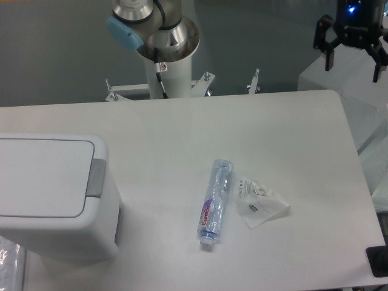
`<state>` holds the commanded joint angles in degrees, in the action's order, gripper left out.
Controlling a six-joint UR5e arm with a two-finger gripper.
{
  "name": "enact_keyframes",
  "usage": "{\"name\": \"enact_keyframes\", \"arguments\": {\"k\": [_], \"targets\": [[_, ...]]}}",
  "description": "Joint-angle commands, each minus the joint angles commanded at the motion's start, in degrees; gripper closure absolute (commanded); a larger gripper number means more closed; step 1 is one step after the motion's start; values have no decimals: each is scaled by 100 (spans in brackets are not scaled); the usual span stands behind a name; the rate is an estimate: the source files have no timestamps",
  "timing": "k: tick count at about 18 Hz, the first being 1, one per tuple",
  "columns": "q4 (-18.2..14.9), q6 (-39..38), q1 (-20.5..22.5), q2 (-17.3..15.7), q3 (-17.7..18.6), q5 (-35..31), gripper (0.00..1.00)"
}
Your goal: Open the trash can
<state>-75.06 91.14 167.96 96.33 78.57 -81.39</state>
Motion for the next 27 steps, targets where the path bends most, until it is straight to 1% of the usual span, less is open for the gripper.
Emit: {"name": "enact_keyframes", "arguments": {"k": [3,6,7,9,11,12,15,18,20,23,25,27], "targets": [[0,-9,-9,-9,9,0,0],[0,-96,-149,0,-9,0,0],[0,-192,-176,0,-9,9,0],[0,-578,-403,9,-17,26,0],[9,-1227,-676,87,-44,26,0],[105,-1631,-764,123,-53,26,0],[596,-2983,-1273,228,-44,61,0],[1123,-4521,-1651,377,-44,62,0],[1370,-5436,-1924,422,-35,62,0],[1652,-6702,-2196,483,-53,131,0],[1652,-7170,-2364,492,-44,472,0],[1652,-7286,-2504,579,-44,1000,0]]}}
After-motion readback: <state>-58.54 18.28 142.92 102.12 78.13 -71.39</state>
